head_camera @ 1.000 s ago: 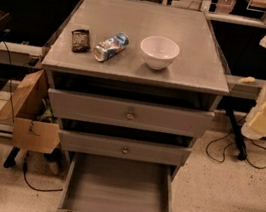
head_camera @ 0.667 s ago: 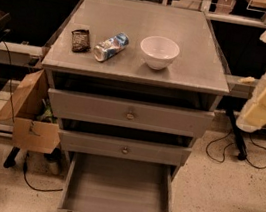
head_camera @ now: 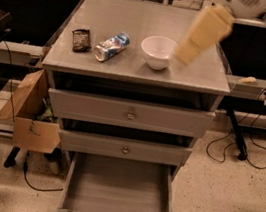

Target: Place redbull can into bottom drawer

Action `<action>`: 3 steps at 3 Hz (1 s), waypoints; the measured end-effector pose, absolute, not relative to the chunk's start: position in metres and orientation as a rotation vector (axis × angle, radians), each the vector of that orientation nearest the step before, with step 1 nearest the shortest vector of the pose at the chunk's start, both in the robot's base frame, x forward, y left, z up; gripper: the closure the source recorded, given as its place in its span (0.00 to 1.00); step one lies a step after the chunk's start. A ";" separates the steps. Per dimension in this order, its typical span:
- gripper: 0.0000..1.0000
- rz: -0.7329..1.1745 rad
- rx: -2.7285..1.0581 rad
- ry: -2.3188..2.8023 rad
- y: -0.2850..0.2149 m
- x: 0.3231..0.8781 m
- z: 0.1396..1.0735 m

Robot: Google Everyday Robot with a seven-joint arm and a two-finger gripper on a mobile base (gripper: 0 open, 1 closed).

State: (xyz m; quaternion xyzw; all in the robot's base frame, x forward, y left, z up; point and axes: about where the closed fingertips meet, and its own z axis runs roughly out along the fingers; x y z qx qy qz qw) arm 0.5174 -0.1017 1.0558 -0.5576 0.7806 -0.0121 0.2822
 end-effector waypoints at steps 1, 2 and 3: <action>0.00 0.044 -1.427 2.061 -0.032 0.570 1.079; 0.00 0.082 -1.449 1.996 0.005 0.571 1.097; 0.00 0.079 -1.449 1.986 0.007 0.571 1.099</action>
Offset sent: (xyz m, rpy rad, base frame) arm 0.0431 0.0551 0.0188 0.0730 -0.0111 -0.0122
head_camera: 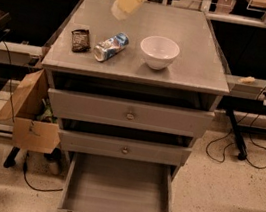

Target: Place redbull can into bottom drawer

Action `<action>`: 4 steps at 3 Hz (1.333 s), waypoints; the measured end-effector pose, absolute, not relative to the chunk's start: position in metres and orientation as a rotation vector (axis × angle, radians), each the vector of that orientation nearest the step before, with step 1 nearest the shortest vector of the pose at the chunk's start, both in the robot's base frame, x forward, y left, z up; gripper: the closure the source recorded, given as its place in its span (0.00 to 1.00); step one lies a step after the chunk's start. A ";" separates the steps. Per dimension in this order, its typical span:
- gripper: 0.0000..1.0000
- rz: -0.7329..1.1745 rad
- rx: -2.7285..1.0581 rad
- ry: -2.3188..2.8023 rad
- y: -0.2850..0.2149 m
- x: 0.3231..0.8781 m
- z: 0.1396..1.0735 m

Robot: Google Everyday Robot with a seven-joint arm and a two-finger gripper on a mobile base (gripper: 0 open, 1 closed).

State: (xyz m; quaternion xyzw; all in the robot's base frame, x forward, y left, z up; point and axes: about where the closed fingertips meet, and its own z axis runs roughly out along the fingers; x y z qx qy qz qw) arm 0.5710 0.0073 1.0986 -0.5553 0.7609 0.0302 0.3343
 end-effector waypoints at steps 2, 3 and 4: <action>0.00 0.236 -1.566 1.905 0.101 0.619 1.008; 0.00 0.281 -1.582 1.935 0.136 0.642 0.955; 0.00 0.287 -1.582 1.939 0.138 0.645 0.950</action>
Offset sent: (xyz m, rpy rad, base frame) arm 0.0841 0.1643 -0.1718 0.0861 0.1245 0.2408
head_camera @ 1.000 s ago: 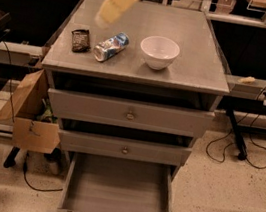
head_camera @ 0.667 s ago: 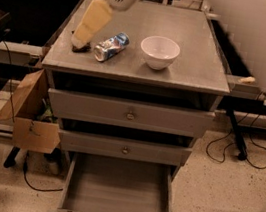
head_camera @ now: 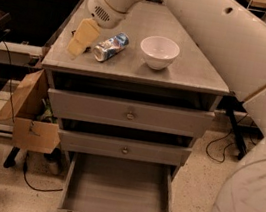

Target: Place redbull can into bottom drawer

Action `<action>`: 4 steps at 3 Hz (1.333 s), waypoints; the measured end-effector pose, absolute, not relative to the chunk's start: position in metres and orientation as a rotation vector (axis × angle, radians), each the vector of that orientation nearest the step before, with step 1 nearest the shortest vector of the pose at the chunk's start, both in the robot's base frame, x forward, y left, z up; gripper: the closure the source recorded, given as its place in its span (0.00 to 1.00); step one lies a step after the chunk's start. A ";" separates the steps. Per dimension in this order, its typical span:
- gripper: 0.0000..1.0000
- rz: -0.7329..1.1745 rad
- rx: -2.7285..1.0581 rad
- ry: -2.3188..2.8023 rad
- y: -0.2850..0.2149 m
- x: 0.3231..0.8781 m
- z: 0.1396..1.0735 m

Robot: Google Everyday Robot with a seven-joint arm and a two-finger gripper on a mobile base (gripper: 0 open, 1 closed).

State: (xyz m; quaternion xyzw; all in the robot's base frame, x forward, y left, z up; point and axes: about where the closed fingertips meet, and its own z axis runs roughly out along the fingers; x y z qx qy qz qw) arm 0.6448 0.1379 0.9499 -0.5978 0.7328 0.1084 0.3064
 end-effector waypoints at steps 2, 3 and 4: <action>0.00 0.281 -1.344 2.052 0.102 0.674 0.928; 0.00 0.265 -1.177 2.095 0.082 0.712 0.915; 0.00 0.234 -1.099 2.101 0.074 0.747 0.912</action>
Offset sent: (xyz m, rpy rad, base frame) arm 0.0646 -0.0741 -0.0372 0.1424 0.0105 -0.3840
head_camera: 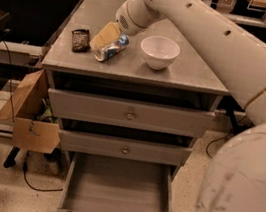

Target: Place redbull can into bottom drawer

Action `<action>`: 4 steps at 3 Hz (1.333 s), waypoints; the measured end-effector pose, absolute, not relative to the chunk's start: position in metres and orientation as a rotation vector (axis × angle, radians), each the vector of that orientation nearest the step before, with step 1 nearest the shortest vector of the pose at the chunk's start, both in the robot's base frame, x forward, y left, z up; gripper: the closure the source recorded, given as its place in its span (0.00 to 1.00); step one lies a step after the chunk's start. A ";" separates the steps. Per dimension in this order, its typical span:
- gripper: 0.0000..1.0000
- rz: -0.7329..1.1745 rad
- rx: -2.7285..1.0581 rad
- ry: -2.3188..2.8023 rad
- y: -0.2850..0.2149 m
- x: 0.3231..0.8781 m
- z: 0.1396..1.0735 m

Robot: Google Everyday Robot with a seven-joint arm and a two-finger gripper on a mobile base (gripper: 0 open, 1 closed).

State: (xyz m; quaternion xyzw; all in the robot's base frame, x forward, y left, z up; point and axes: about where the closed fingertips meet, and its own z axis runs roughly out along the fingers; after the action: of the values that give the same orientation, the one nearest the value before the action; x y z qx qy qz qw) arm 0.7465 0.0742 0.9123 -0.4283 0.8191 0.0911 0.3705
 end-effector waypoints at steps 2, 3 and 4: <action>0.00 0.259 -1.075 2.114 0.078 0.792 0.886; 0.00 0.299 -1.083 2.110 0.083 0.800 0.877; 0.00 0.351 -1.089 2.103 0.087 0.798 0.873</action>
Offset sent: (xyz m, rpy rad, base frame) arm 0.0682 0.0023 -0.0364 0.0425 0.0269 -0.0067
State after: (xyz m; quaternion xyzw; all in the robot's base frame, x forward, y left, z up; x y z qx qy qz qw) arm 0.7976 0.0866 0.8727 -0.4233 0.8178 0.1364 0.3652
